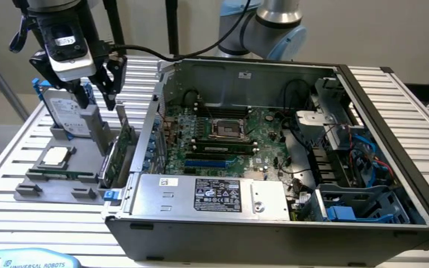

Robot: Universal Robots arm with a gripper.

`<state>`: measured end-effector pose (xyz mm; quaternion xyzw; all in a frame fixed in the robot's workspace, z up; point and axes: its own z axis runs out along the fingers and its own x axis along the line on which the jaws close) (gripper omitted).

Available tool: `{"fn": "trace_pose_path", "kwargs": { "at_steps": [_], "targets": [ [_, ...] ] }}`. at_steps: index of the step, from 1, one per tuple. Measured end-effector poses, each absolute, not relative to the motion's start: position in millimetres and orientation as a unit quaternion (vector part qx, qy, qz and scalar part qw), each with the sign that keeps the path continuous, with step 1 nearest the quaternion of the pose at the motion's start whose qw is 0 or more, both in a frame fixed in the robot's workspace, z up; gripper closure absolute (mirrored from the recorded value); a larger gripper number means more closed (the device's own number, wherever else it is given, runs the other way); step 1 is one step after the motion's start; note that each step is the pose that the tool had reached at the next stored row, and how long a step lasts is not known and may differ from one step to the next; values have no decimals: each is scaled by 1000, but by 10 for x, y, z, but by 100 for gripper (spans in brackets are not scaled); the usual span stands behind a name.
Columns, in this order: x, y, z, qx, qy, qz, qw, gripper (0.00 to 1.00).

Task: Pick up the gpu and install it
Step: 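Pick up the gpu and move the gpu toward the slot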

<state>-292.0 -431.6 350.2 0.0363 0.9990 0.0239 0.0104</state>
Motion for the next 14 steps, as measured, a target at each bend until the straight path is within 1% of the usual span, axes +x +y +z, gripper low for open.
{"fn": "trace_pose_path", "kwargs": {
  "at_steps": [14],
  "targets": [
    [-2943, -4317, 3248, 76, 997, 23, 12, 46]
  ]
}}
